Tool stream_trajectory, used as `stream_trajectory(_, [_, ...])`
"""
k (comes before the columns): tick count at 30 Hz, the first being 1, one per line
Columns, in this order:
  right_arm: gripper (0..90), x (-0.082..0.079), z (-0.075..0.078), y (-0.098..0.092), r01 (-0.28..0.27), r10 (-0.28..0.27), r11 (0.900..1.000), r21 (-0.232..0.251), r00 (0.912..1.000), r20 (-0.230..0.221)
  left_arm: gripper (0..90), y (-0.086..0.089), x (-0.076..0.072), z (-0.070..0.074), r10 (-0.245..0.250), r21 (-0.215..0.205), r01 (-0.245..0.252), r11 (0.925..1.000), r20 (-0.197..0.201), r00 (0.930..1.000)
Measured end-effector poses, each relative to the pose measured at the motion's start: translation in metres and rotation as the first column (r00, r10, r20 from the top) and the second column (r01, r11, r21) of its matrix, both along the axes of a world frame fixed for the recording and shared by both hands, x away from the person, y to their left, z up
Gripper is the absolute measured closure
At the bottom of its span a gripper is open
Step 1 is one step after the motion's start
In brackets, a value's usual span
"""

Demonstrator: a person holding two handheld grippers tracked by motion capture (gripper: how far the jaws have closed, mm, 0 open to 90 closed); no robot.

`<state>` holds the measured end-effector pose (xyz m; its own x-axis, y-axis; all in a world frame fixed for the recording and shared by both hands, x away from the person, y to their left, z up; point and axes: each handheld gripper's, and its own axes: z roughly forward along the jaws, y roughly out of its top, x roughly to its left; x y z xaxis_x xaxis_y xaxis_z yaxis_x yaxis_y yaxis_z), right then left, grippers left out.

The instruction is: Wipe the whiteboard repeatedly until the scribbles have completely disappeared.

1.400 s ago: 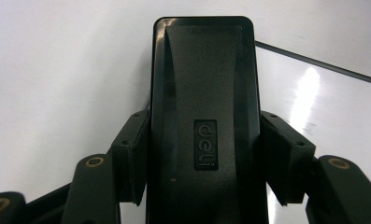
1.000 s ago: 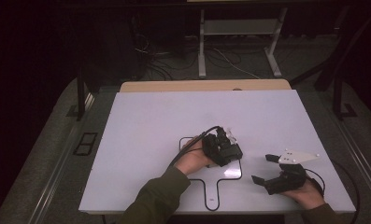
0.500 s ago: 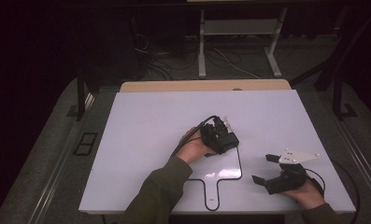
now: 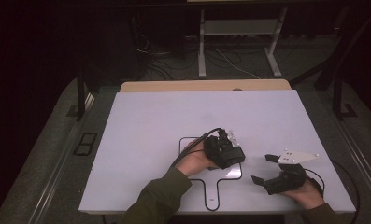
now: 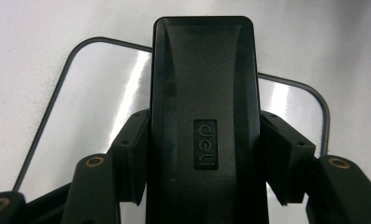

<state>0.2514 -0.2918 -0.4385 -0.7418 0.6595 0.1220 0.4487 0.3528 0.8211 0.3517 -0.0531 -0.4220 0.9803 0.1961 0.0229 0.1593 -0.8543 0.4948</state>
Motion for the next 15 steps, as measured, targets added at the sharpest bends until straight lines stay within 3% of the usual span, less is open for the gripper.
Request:
stream_trajectory(1, [0.3,0.0,0.0,0.0,-0.001,0.001,1.0,0.0,1.0,-0.001,39.3,0.001,0.0,0.0,0.0,-0.003,0.0,1.0,-0.004,1.0])
stream_trajectory(2, [0.2,0.0,0.0,0.0,-0.002,0.002,1.0,0.0,1.0,-0.001,39.3,0.0,-0.001,-0.001,0.021,-0.033,-0.021,0.9992,-0.017,0.9996])
stream_trajectory(6, [0.2,0.001,-0.001,-0.001,-0.001,0.001,1.0,0.002,1.0,0.0,39.3,0.005,0.002,0.003,0.005,-0.04,-0.006,0.9992,-0.021,0.9998])
stream_trajectory(7, [0.2,0.0,-0.001,-0.001,-0.001,0.001,1.0,0.001,1.0,-0.004,39.3,0.005,0.001,0.003,0.03,-0.07,-0.032,0.9971,-0.032,0.999])
stream_trajectory(15, [0.2,-0.001,0.0,0.001,-0.007,0.007,1.0,0.002,1.0,0.002,39.3,0.017,0.004,0.011,0.027,-0.083,-0.03,0.9961,-0.035,0.999])
